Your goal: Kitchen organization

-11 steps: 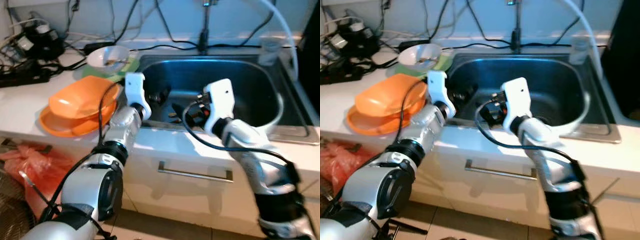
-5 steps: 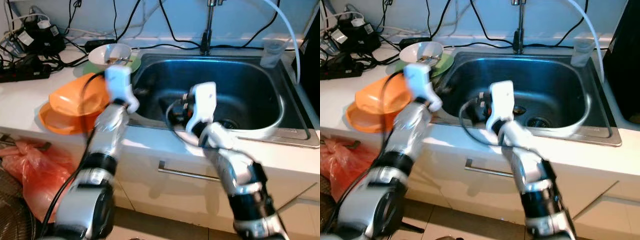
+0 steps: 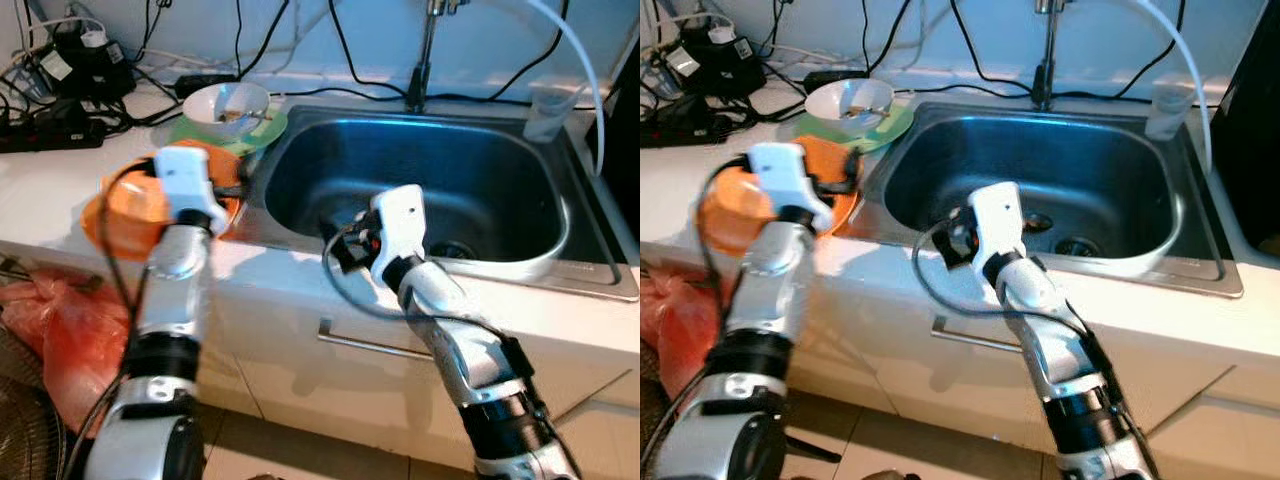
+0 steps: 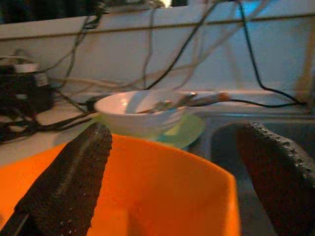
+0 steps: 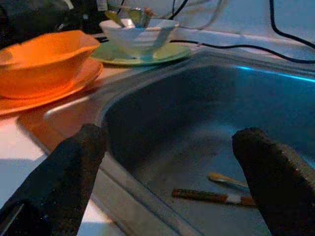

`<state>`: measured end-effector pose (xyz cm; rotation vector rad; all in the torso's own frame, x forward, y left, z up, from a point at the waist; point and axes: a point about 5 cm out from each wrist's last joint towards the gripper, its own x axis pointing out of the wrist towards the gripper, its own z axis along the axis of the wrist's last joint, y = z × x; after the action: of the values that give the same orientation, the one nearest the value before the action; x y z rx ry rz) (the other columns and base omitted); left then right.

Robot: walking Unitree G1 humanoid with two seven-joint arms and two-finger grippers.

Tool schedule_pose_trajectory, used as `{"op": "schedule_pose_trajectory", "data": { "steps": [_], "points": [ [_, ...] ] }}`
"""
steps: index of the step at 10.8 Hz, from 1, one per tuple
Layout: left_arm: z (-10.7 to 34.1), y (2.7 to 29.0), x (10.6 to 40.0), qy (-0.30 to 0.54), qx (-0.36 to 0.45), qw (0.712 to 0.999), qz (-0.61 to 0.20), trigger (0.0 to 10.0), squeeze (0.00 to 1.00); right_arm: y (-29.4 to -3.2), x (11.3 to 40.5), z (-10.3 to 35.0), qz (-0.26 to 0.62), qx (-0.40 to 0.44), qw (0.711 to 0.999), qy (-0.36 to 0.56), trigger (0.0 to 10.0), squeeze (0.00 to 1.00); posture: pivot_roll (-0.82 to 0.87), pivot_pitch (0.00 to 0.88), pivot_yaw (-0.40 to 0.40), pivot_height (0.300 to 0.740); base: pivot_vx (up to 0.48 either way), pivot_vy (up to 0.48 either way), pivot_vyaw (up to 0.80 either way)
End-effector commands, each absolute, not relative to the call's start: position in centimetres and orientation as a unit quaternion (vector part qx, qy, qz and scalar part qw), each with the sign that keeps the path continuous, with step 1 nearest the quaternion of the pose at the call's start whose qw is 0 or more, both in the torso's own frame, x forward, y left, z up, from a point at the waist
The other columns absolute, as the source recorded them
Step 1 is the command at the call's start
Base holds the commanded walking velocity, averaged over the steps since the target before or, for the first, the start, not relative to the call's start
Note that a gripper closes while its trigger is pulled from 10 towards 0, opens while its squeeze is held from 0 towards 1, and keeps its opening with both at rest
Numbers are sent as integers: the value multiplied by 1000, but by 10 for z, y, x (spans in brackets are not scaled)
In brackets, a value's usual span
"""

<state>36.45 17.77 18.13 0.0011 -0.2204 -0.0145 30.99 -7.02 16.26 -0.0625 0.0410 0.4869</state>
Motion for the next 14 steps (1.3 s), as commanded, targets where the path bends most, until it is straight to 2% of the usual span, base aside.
{"op": "schedule_pose_trajectory", "data": {
  "steps": [1, 2, 3, 5, 6, 9, 10, 12, 14],
  "points": [
    [188, 188, 363, -103, 17, 994, 13, 10000, 1000, -67, 304, 165, 255, -46, 966, 3, 10000, 396, 18, 0, 80, 740, 0, 0, 0],
    [188, 189, 363, -99, 20, 995, 16, 10000, 1000, -67, 303, 164, 255, -46, 966, 5, 10000, 396, 18, 0, 80, 740, 0, 0, 0],
    [187, 191, 362, -58, 20, 998, 19, 10000, 1000, -70, 302, 162, 251, -44, 967, 8, 10000, 404, 24, 0, 83, 740, 0, 0, 0],
    [195, 184, 365, -10, 50, 997, -52, 10000, 106, -71, 304, 163, 245, -39, 969, 7, 10000, 412, 37, 0, 85, 740, 0, 0, 0],
    [200, 184, 367, 1, 66, 995, -78, 10000, 0, -71, 305, 163, 245, -39, 969, 6, 10000, 412, 39, 0, 85, 740, 0, 0, 0],
    [224, 186, 374, 25, 119, 979, -162, 10000, 0, -72, 307, 165, 244, -40, 969, 3, 10000, 412, 34, 0, 88, 740, 0, 0, 0],
    [222, 185, 373, 67, 154, 963, -209, 10000, 0, -72, 307, 166, 244, -41, 969, 0, 10000, 416, 33, 0, 90, 740, 0, 0, 0],
    [217, 182, 370, 108, 165, 944, -263, 10000, 0, -72, 308, 167, 244, -40, 969, 0, 10000, 412, 32, 0, 94, 740, 0, 0, 0],
    [209, 189, 370, 128, 167, 942, -261, 10000, 0, -70, 307, 165, 247, -42, 968, 2, 10000, 412, 32, 0, 94, 740, 0, 0, 0]
  ]
}}
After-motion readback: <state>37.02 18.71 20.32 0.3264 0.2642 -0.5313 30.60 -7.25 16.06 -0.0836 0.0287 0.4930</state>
